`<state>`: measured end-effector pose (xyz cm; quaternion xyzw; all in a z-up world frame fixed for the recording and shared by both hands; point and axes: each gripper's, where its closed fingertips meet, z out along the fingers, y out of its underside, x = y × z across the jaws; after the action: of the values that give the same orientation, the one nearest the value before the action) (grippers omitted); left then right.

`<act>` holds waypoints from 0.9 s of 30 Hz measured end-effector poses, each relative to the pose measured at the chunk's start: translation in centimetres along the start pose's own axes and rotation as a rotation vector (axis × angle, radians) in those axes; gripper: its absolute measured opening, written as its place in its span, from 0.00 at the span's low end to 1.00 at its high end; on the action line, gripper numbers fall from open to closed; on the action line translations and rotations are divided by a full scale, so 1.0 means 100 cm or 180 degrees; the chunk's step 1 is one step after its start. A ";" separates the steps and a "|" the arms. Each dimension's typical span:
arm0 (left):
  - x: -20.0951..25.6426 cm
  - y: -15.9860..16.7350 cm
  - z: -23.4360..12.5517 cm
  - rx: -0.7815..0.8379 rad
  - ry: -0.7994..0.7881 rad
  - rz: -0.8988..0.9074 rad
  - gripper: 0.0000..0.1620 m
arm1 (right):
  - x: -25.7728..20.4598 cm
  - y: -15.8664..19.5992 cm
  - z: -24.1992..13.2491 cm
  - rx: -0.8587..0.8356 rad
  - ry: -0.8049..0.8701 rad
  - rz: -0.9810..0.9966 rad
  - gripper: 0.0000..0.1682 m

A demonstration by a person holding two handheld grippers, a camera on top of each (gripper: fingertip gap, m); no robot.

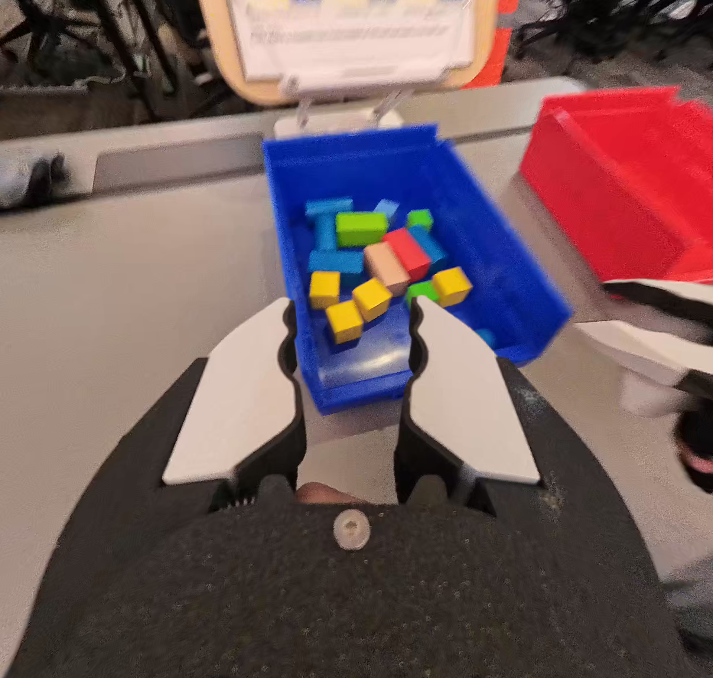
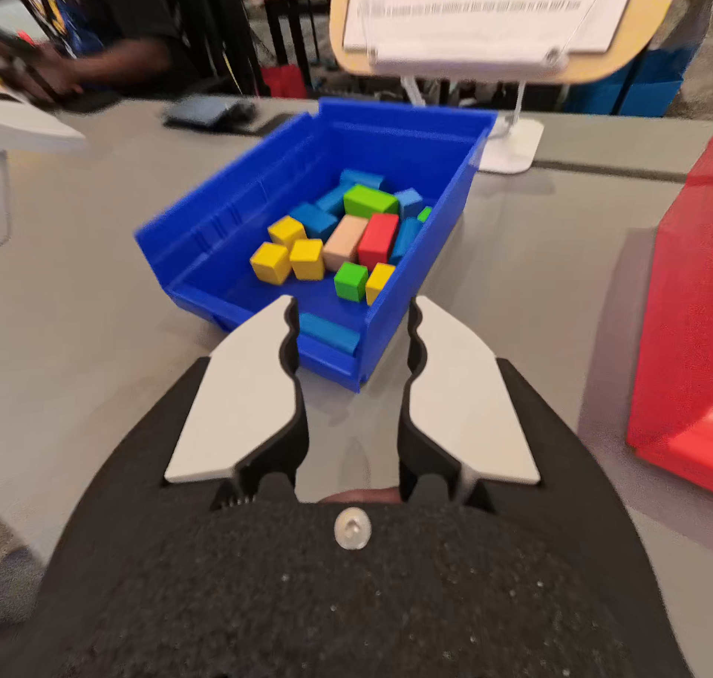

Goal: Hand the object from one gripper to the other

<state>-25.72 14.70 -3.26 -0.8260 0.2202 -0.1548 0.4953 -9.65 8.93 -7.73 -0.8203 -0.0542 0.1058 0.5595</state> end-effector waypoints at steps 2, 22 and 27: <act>-0.018 0.040 0.027 -0.0110 0.0062 -0.0053 0.35 | 0.000 0.024 0.019 -0.0157 0.0149 -0.0181 0.32; -0.108 0.072 0.042 -0.0098 -0.0413 -0.0033 0.02 | -0.033 0.019 0.098 -0.0244 0.0869 0.0365 0.02; -0.196 0.063 0.013 0.0101 -0.0730 -0.0053 0.02 | -0.112 -0.009 0.145 -0.0002 0.0679 0.0179 0.02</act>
<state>-43.20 23.23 -10.20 -0.8321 0.1528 -0.0669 0.5290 -23.89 20.07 -10.75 -0.8283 0.0287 0.0336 0.5585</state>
